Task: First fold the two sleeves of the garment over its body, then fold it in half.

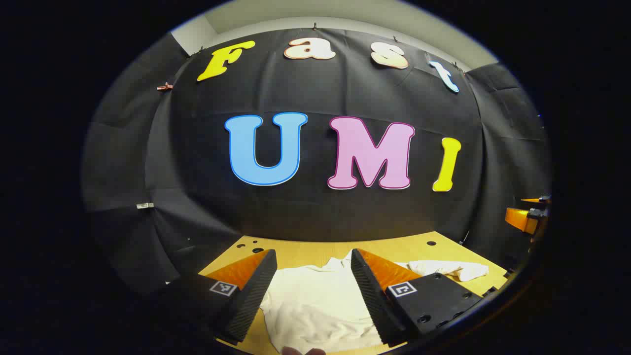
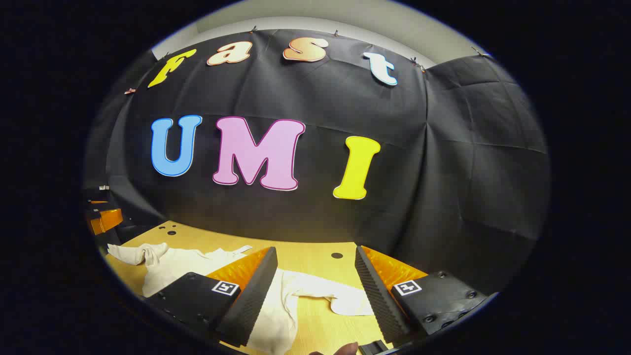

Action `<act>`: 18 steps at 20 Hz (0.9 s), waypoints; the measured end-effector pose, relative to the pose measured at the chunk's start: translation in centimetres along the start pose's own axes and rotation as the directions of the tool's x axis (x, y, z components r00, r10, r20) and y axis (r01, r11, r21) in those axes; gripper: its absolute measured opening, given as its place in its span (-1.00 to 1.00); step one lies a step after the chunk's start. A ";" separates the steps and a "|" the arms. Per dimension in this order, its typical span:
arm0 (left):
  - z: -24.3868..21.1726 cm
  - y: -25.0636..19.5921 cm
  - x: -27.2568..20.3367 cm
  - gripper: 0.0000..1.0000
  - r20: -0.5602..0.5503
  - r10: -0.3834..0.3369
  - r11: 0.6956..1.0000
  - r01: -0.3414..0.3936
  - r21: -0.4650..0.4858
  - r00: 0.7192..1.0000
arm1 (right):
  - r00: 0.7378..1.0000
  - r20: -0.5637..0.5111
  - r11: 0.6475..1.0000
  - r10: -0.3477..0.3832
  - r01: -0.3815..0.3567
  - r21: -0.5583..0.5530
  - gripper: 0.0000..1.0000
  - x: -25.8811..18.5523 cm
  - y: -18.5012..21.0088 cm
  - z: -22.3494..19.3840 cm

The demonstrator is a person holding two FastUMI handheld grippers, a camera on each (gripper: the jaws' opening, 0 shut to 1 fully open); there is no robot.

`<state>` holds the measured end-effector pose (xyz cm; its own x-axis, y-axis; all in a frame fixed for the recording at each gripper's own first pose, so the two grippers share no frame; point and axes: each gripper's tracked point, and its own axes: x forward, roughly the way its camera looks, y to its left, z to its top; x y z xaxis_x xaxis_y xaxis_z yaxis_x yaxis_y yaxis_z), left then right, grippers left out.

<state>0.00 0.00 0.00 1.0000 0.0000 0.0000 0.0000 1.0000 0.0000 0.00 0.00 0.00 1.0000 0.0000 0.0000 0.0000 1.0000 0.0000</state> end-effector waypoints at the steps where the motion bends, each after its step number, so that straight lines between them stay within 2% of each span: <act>1: -0.1 -0.1 -0.1 0.90 -0.002 -0.001 1.000 0.001 0.001 1.000 | 1.000 0.000 1.000 0.001 -0.001 -0.003 0.94 0.1 0.0 0.0; 14: -0.3 -1.2 -0.2 0.90 -0.010 0.000 1.000 0.000 0.007 1.000 | 1.000 -0.017 1.000 -0.005 0.005 0.001 0.94 0.5 -1.4 -0.6; 18: -0.6 -1.9 -0.1 0.91 -0.018 0.002 1.000 -0.001 0.022 1.000 | 0.997 -0.071 1.000 -0.030 0.031 0.007 0.94 1.4 -3.2 -2.4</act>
<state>-0.14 -1.86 -0.64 0.9998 0.0015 -0.0178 -0.0011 0.9998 0.0218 1.40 -3.20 -2.36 0.9971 -0.0301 -0.0705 0.0307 0.9995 0.0071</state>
